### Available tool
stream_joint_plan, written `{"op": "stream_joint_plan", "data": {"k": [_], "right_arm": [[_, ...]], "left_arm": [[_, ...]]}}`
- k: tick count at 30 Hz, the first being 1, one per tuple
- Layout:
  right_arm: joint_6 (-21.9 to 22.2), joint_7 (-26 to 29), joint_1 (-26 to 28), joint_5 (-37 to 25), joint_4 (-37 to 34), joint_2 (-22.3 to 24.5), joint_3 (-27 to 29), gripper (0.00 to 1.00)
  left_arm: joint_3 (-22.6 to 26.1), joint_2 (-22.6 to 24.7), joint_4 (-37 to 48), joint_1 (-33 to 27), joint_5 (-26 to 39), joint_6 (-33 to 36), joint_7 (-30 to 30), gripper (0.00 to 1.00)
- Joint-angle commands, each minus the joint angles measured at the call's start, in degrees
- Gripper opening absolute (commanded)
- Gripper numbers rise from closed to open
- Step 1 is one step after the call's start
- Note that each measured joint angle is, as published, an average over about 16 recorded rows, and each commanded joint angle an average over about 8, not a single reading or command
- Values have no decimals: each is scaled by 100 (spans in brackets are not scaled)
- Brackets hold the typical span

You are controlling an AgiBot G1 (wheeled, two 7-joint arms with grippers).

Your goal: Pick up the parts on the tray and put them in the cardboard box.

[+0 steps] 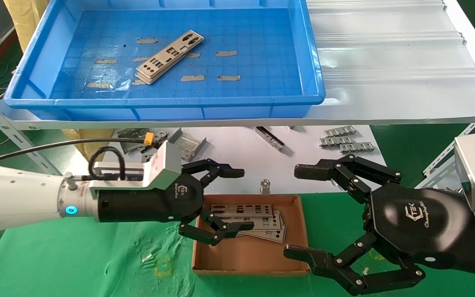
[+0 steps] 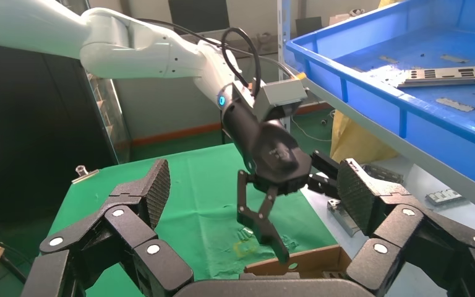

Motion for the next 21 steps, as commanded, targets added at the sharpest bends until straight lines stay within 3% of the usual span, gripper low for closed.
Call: {"op": "stream_joint_plan", "data": {"k": [1, 21], "right_arm": [[0, 0, 0, 0, 0, 0, 0, 100], [0, 0, 0, 0, 0, 0, 0, 100]], "left_arm": [[-83, -120, -218, 100, -65, -22, -119, 100], [-920, -1333, -2419, 1109, -721, -244, -1319, 100]]}}
